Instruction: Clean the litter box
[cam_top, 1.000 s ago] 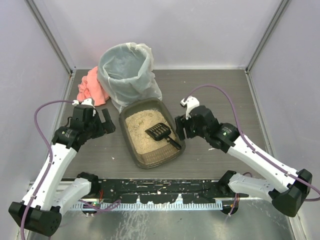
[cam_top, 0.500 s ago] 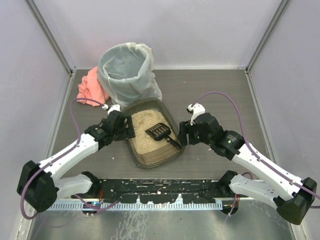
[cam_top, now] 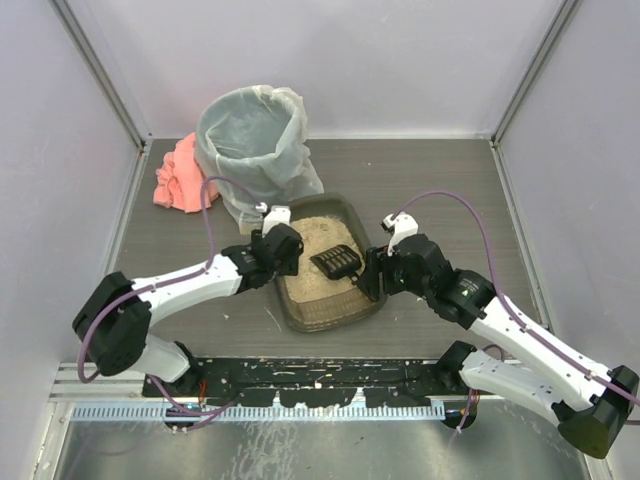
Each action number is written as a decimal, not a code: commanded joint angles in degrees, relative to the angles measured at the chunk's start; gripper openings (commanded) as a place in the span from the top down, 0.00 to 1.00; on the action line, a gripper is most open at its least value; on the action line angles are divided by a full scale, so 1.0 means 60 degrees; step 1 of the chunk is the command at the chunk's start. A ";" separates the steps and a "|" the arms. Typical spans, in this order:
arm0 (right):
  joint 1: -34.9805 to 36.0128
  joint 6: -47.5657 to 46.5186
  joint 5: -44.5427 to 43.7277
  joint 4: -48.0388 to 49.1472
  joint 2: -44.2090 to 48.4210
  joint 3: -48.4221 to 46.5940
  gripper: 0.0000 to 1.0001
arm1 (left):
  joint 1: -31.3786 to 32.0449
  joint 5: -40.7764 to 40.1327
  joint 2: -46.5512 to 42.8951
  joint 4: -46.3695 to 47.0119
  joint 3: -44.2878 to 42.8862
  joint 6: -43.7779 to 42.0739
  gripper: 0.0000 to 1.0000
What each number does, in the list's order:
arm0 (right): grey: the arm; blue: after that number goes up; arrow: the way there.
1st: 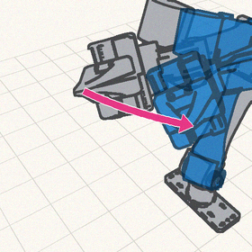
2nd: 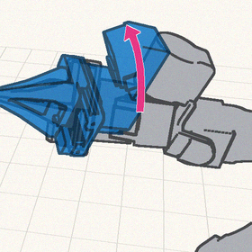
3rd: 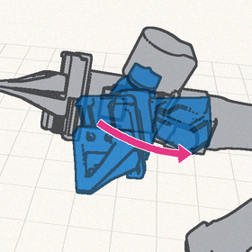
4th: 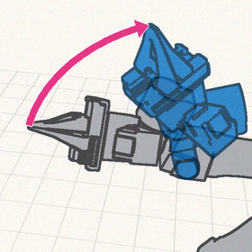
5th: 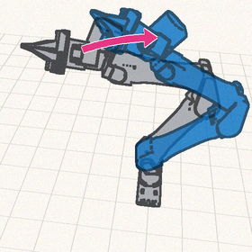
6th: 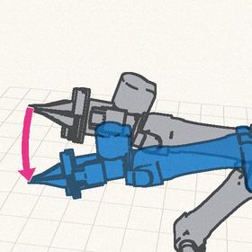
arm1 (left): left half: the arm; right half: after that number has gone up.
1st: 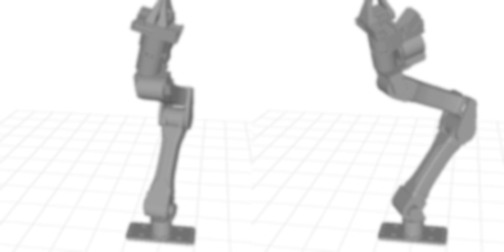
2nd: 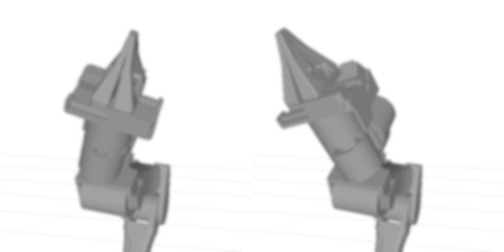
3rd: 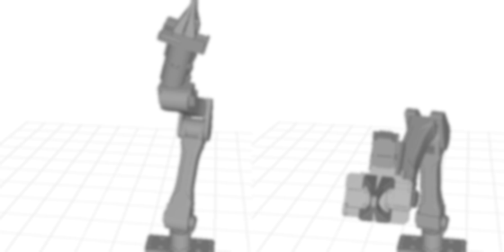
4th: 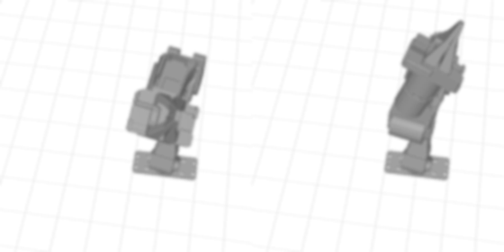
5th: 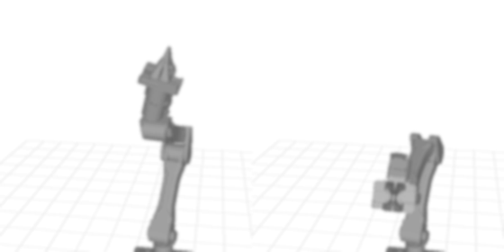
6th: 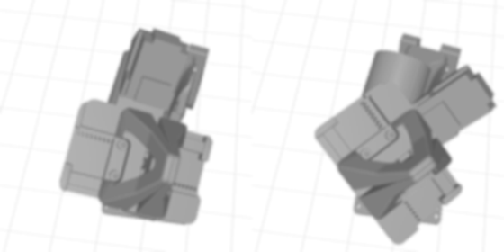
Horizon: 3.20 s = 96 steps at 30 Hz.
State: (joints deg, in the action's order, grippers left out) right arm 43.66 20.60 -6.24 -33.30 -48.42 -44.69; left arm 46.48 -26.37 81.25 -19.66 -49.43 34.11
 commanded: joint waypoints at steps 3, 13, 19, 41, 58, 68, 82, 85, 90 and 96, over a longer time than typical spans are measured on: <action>0.0004 0.0569 -0.0951 -0.0119 0.0646 0.0064 0.33 | 0.0929 0.1023 0.1098 0.1282 -0.0884 0.0153 0.36; 0.0014 0.1404 -0.1143 -0.1319 0.0345 -0.0468 0.38 | 0.0955 0.0006 -0.0291 -0.0440 -0.1297 0.0422 0.06; 0.0026 0.2672 -0.1278 -0.1990 -0.0275 -0.0467 0.48 | 0.0959 -0.0717 -0.2106 -0.1457 -0.0659 0.0482 0.01; 0.0041 0.2923 -0.0766 -0.1898 -0.0747 0.0341 0.39 | 0.0955 -0.0441 -0.3885 -0.2013 0.0359 0.0381 0.01; 0.0335 0.2683 -0.0451 -0.1979 -0.0957 -0.0217 0.75 | 0.0955 -0.0521 -0.4208 -0.1890 0.0360 -0.0148 0.00; 0.0326 0.2675 -0.0039 -0.1763 -0.0568 -0.0624 0.83 | 0.0956 0.0353 -0.4884 0.1726 0.0858 -0.3656 0.00; 0.0327 0.2887 0.0084 -0.1372 -0.0381 -0.0971 0.89 | 0.1678 0.5099 -0.3222 0.7823 0.2706 -0.9753 0.24; 0.0327 0.2910 0.0127 -0.1350 -0.0381 -0.1015 0.89 | 0.2044 0.5490 -0.2669 0.8052 0.2505 -1.0293 0.29; 0.0340 0.2920 0.0226 -0.1350 -0.0350 -0.1034 0.89 | 0.2391 0.5854 -0.1655 0.8563 0.2258 -1.0960 0.39; 0.0326 0.2968 0.0277 -0.1446 -0.0251 -0.1063 0.89 | 0.2637 0.5949 -0.0549 0.8541 0.1832 -1.1670 0.46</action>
State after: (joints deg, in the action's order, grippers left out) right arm 45.32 37.65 -5.23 -44.12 -51.59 -48.34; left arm 61.58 7.77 75.66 26.04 -34.70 -30.92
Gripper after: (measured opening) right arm 0.347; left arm 0.560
